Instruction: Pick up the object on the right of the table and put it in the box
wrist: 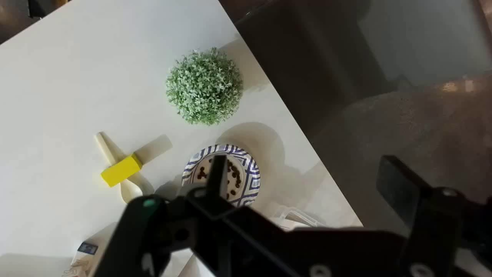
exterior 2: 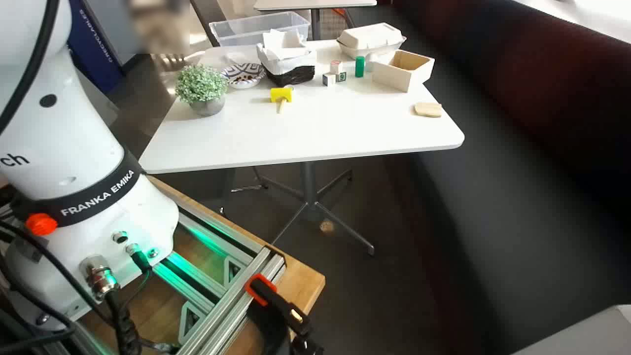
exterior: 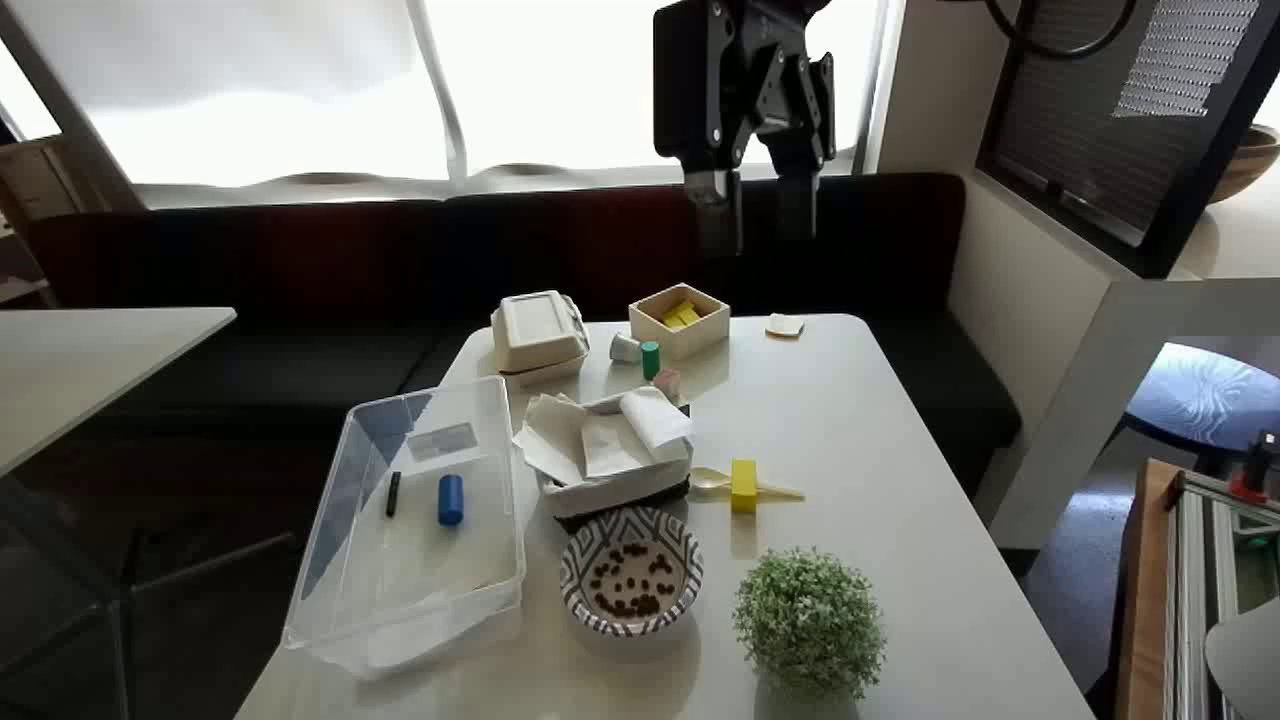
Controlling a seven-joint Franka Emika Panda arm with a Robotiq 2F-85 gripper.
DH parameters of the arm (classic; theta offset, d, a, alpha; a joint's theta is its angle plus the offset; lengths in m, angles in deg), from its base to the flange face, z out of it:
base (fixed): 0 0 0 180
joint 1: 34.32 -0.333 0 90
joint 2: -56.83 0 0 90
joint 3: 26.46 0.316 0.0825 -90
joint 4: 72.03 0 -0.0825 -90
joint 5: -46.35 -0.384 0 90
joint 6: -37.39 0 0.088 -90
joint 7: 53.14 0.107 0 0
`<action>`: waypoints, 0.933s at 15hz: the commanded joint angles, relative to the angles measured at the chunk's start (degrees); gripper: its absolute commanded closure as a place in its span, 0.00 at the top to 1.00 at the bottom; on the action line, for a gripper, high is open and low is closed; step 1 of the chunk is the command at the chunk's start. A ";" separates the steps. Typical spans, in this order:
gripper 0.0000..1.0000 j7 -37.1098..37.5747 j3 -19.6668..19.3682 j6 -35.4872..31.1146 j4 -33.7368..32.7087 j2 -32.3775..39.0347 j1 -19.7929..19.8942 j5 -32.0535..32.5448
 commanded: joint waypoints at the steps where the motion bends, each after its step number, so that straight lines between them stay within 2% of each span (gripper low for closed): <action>1: 1.00 -0.10 0.64 0.21 -0.16 0.02 0.74 -0.13; 11: 1.00 -0.10 0.64 0.21 -0.16 0.02 0.74 -0.13; 14: 1.00 7.00 0.34 -8.22 -0.01 2.13 2.99 0.18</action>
